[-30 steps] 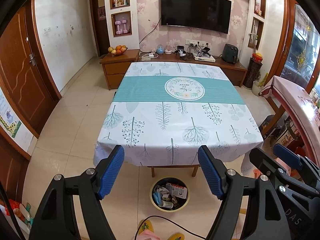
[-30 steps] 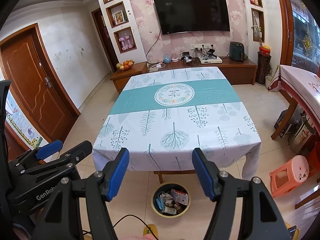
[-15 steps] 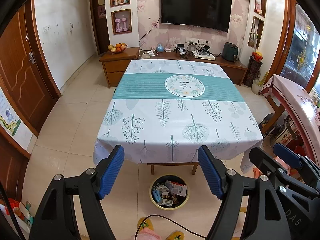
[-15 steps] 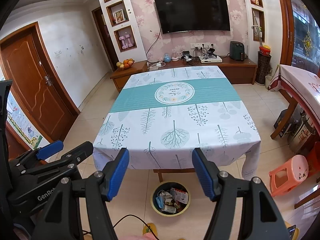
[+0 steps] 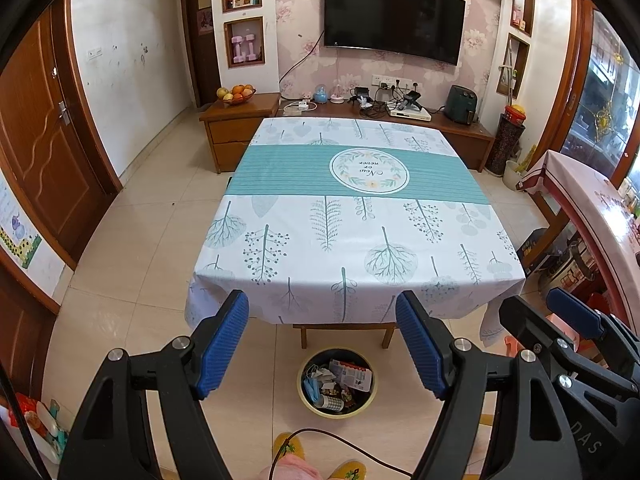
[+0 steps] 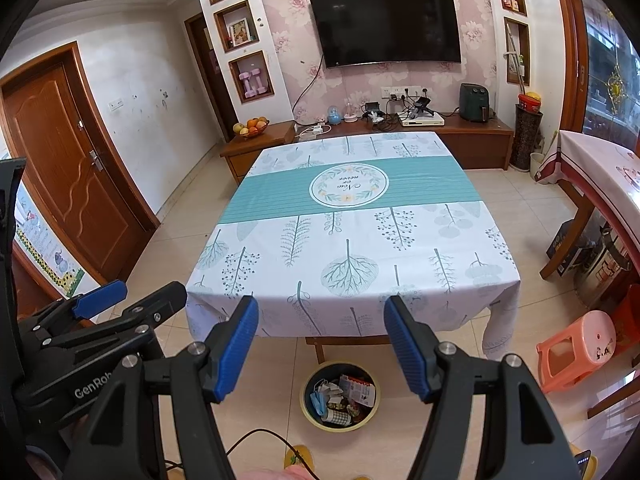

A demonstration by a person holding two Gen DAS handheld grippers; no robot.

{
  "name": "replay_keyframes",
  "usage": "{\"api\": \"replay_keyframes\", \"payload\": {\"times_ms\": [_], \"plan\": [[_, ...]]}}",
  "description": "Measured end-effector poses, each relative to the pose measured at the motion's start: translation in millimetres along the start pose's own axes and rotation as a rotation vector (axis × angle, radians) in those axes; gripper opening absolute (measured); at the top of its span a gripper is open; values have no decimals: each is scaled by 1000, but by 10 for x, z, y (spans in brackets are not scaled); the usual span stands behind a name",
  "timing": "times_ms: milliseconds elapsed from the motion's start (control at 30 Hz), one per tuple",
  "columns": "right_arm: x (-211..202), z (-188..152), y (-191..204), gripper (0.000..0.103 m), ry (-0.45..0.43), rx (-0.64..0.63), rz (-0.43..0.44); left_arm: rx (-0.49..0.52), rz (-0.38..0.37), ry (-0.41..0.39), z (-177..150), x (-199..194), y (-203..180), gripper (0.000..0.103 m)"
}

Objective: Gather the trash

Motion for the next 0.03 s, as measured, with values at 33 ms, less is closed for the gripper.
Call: {"api": "replay_keyframes", "payload": {"times_ms": [33], "plan": [[-1,1,1,66,0,1,-1,0,0,1,1,1,2,75]]}}
Point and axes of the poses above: each gripper's, at about its wrist camera, not at the fingertips, and x roughly the way its jaws point, y to its left, z to its top, the point moved 8 cm from there along x, roughly the way its jaws point, and after that the axes turned 12 degrees about x, right-handed, at the moved point
